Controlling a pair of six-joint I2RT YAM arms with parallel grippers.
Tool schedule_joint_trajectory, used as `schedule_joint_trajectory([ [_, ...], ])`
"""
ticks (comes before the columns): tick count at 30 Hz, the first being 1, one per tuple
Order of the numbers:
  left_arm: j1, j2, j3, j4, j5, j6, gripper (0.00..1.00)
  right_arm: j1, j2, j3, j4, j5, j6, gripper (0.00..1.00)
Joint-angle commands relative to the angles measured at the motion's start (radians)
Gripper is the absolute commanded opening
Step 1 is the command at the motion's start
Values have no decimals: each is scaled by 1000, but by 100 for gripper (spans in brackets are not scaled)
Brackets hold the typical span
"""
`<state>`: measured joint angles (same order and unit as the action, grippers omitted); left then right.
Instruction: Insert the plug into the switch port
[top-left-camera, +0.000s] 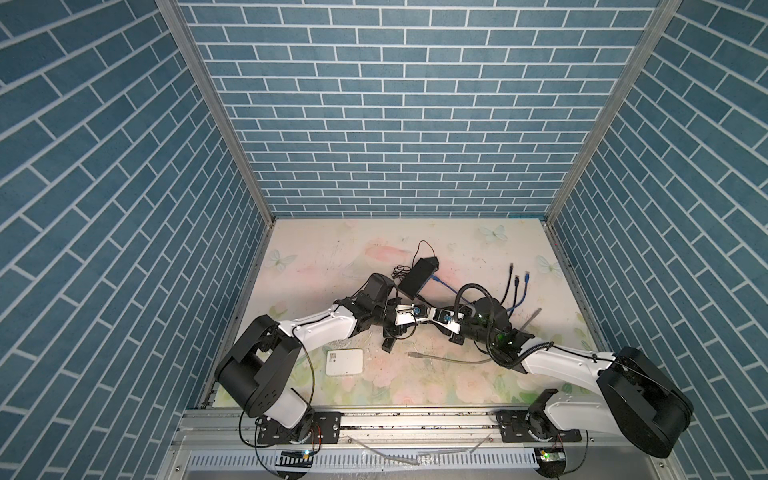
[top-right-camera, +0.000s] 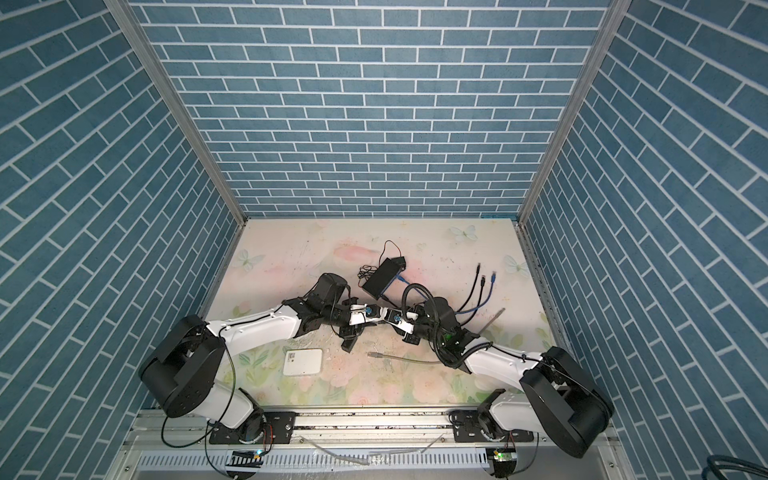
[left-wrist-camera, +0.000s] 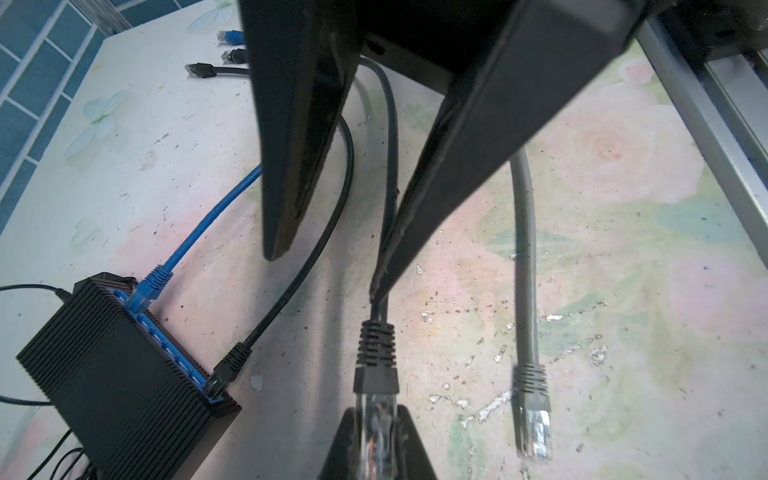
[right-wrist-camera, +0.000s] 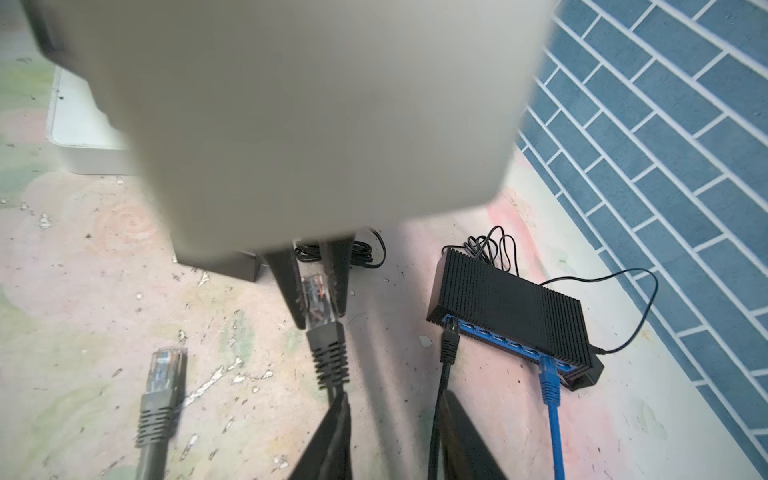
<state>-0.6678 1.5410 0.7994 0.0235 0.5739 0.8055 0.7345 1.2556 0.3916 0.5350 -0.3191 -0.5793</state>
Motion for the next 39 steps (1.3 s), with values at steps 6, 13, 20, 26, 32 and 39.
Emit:
schedule_joint_trajectory([
  [6,15,-28,-5,77,7,-30,14,11,-34,6,-81,-81,-56,36],
  [13,17,-24,1,75,14,-39,14,12,-8,22,-62,-128,-52,36],
  [20,17,-42,-8,65,28,-42,14,18,37,27,-22,-119,-54,35],
  [26,17,-50,-12,59,29,-45,14,25,47,36,-15,-122,-56,35],
  [32,17,-53,-19,58,24,-46,15,31,36,30,8,-100,-53,34],
  [39,17,-53,-22,57,30,-47,15,33,24,20,37,-83,-57,34],
])
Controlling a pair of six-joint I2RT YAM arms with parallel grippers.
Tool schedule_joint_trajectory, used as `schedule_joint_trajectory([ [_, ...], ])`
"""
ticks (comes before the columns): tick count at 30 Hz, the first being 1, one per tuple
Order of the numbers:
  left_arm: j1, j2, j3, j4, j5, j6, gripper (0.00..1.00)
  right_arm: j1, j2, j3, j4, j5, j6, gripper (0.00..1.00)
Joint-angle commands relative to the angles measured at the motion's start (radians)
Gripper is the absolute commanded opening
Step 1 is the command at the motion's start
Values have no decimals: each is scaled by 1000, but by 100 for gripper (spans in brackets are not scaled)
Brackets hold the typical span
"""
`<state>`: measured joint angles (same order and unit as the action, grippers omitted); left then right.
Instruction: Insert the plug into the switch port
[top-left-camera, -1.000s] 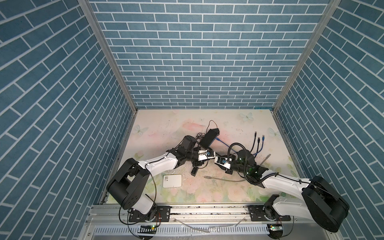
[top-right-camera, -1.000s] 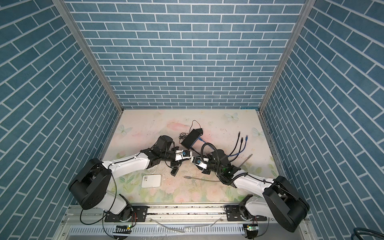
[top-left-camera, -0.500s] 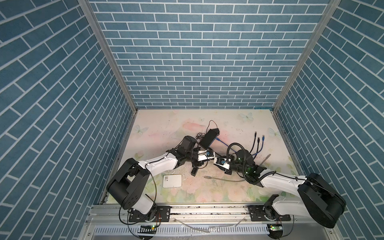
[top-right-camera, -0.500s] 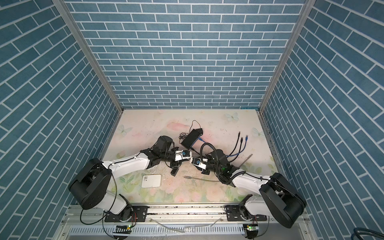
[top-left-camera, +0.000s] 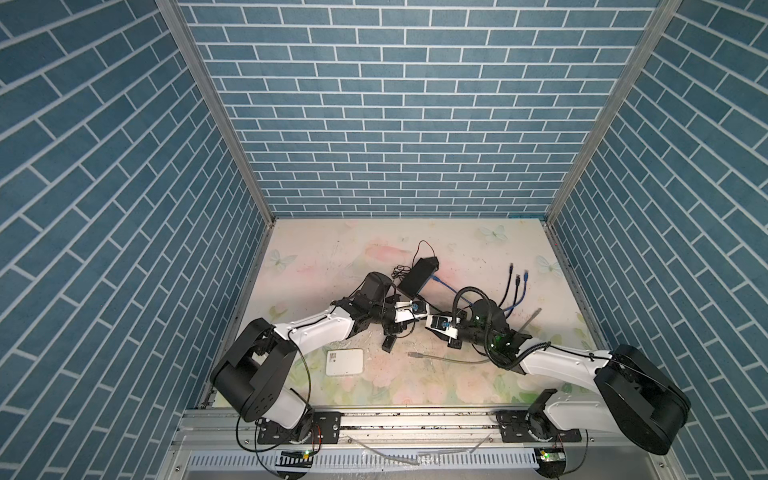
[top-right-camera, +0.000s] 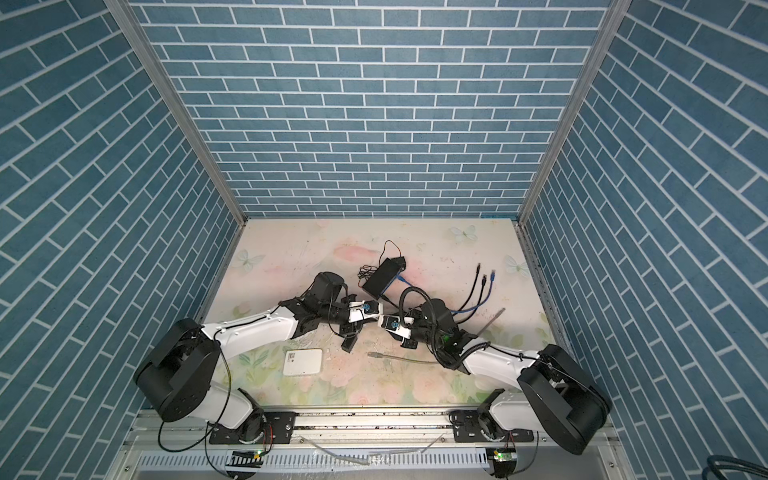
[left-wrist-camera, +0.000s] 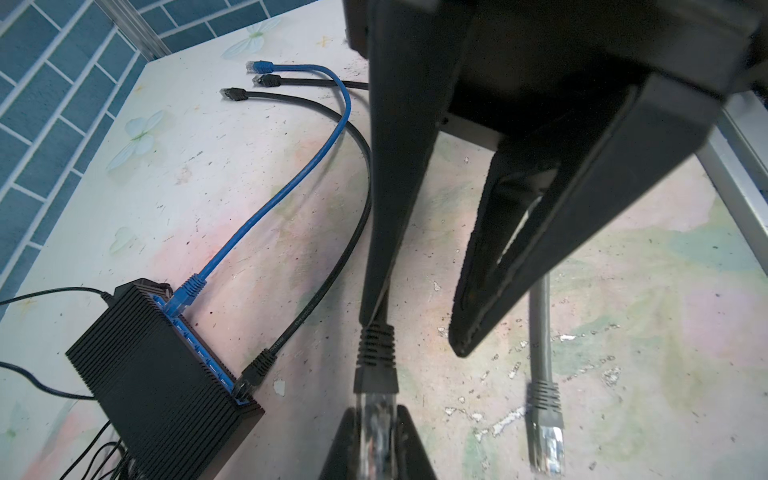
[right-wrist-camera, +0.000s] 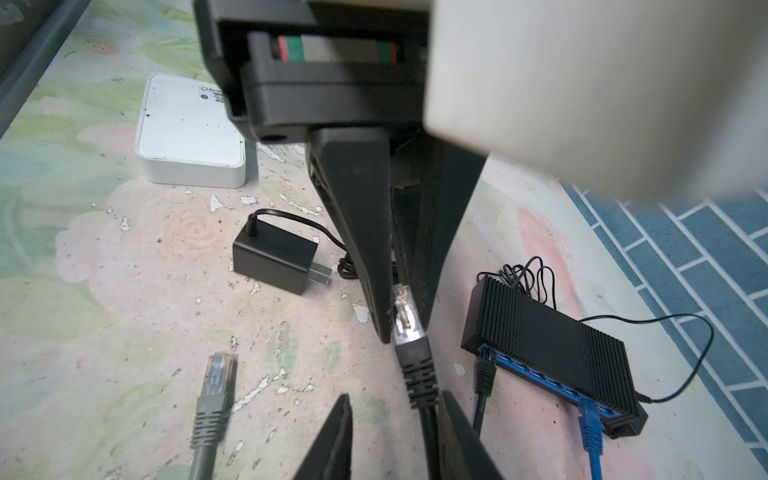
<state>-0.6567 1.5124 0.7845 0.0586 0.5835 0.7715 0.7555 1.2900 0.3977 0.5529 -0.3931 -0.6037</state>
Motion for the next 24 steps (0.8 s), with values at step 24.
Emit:
schedule_joint_trajectory([
  [24,6,-23,-6,-7,54,-1,15,12,95,12,181,27,0,30],
])
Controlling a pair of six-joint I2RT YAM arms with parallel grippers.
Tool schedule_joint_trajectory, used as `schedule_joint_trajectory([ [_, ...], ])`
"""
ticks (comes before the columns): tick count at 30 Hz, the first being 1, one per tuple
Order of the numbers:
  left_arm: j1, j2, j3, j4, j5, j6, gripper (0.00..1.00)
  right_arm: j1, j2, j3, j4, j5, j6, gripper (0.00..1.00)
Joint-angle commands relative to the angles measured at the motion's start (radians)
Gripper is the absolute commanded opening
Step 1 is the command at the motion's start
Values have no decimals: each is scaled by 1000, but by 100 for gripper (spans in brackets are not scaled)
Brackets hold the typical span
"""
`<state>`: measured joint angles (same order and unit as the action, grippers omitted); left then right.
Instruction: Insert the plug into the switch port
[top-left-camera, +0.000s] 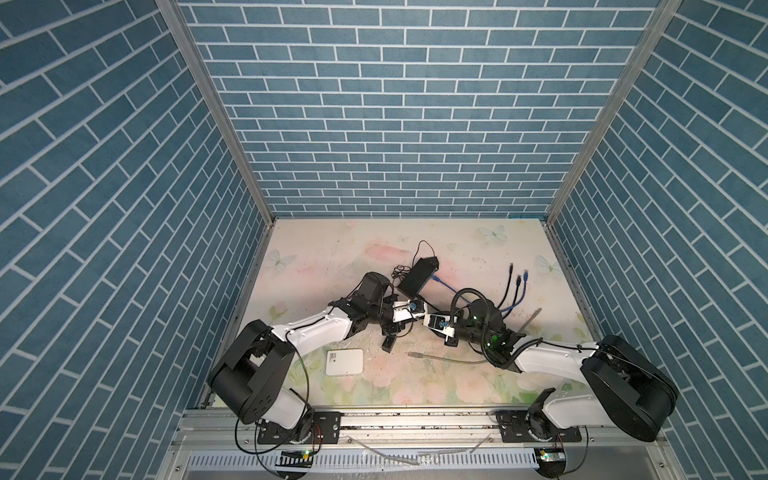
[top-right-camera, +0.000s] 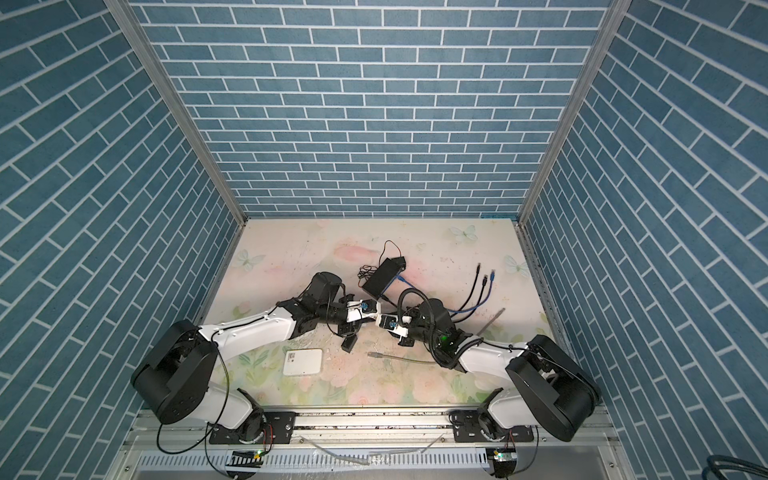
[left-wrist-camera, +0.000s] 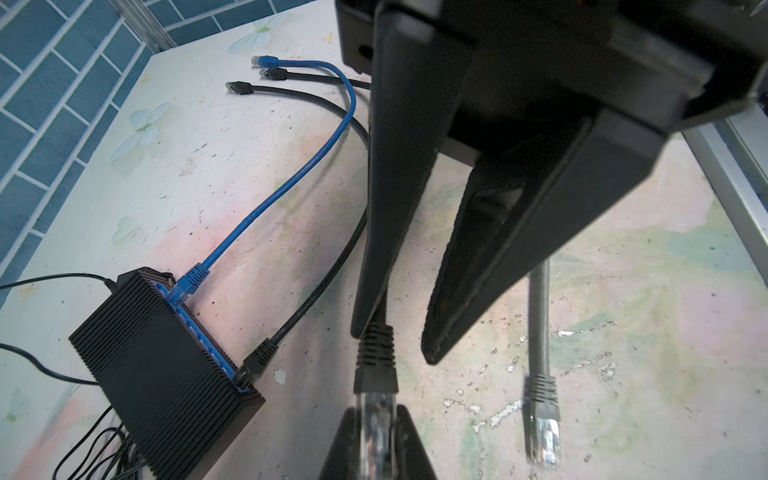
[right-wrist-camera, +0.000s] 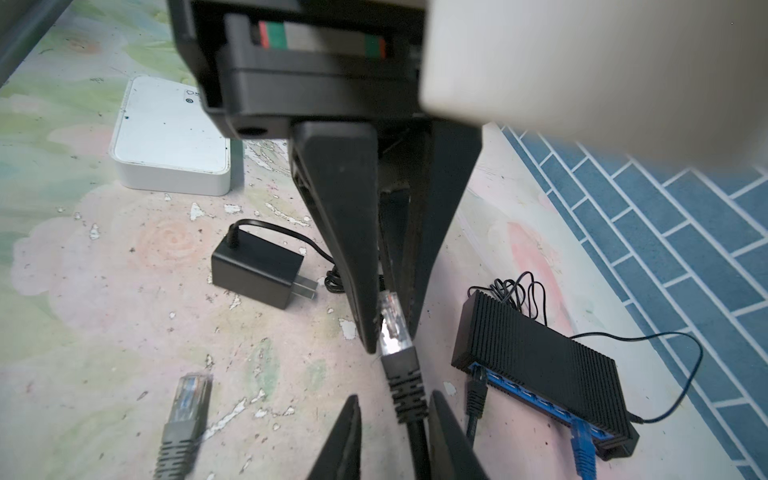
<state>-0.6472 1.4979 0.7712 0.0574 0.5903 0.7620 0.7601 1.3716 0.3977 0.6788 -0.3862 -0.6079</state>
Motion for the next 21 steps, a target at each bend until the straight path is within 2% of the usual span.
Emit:
schedule_joint_trajectory([
  [1,-4,-8,7,-11,48,10,14,7,12,4,76,36,9,30],
  [6,-4,-17,-8,-2,45,10,14,7,-12,-19,126,87,11,33],
  [15,-4,-33,-16,7,48,13,15,7,-20,-12,48,3,11,32],
  [21,-3,-45,-15,4,52,22,14,8,-3,-19,38,-10,12,31],
])
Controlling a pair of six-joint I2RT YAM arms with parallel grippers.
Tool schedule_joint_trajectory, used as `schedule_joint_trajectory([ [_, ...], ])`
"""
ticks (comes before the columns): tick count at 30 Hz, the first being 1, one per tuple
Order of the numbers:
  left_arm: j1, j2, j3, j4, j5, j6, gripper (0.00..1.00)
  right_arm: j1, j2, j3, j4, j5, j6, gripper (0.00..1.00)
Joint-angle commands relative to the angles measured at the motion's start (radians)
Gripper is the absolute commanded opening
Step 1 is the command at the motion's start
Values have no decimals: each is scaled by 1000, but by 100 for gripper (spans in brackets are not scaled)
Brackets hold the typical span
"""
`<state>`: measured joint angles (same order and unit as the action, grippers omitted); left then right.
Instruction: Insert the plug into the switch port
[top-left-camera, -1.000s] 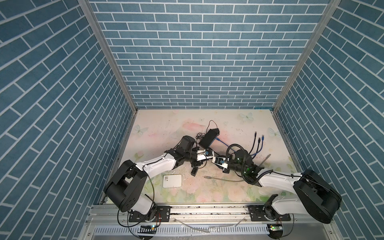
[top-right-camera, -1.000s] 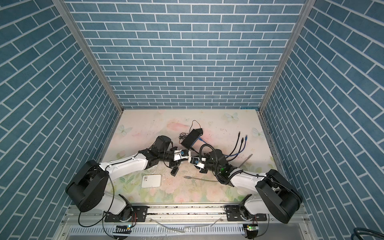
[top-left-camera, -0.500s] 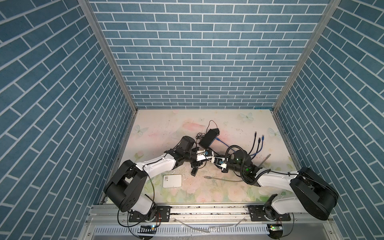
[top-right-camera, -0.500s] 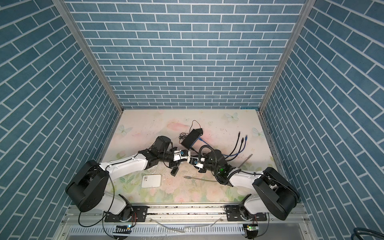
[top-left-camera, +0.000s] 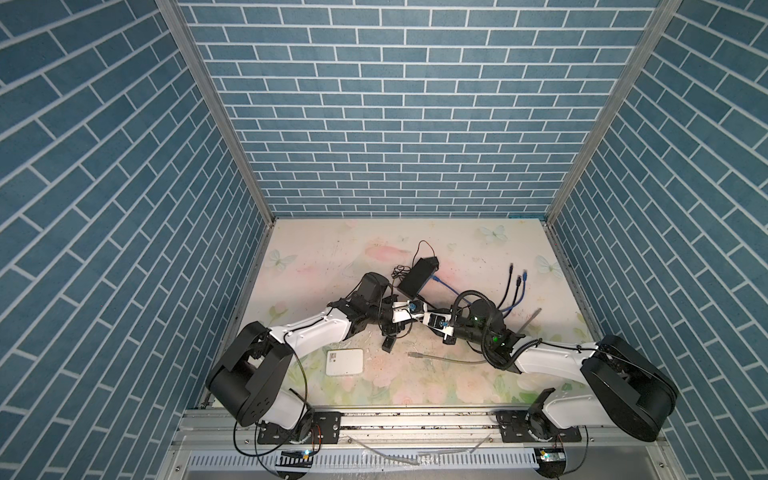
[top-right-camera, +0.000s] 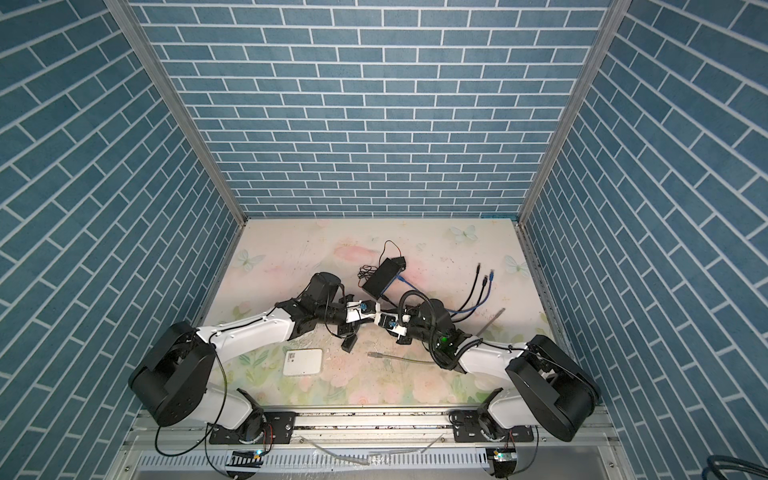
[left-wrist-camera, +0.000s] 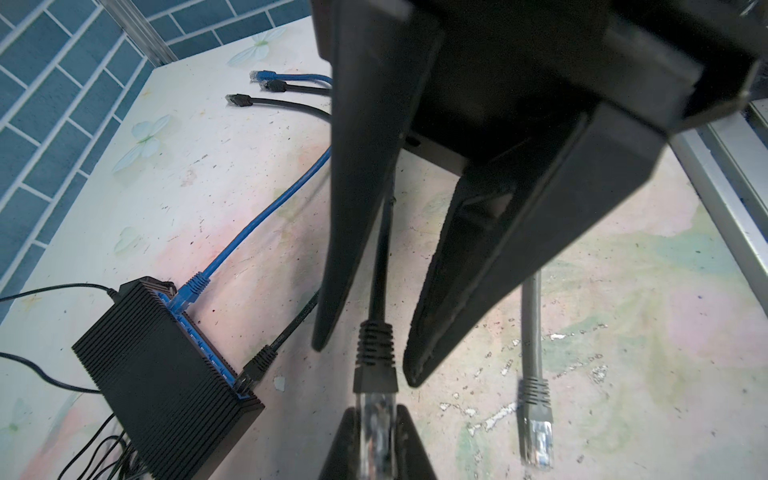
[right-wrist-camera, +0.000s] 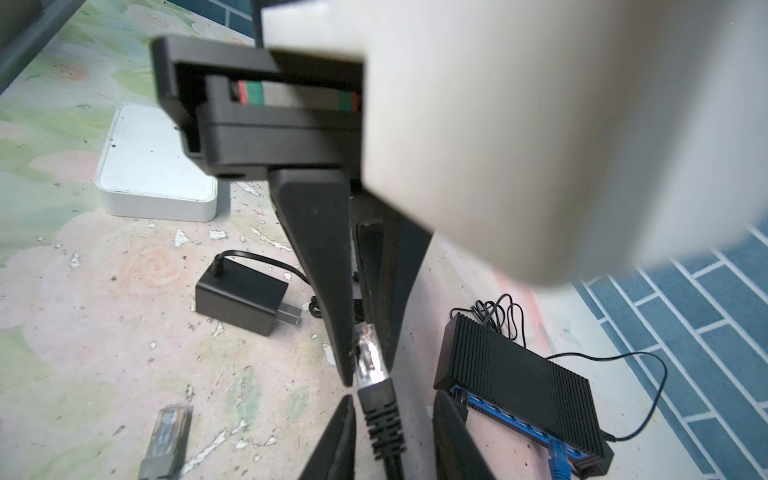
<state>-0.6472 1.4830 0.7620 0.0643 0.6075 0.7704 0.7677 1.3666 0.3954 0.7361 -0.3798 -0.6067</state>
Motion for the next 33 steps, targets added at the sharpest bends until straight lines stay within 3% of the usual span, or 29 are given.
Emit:
schedule_joint_trajectory([
  [1,-3,-32,-6,-4,36,15,14,-1,6,-15,-15,-19,14,30],
  [5,-3,-35,-6,-3,44,15,15,-1,23,-10,3,-34,21,24],
  [21,-4,-52,5,-26,34,45,15,-1,32,3,-42,-71,13,19],
  [33,-4,-46,33,-72,41,76,15,-1,35,26,-122,-51,-37,22],
])
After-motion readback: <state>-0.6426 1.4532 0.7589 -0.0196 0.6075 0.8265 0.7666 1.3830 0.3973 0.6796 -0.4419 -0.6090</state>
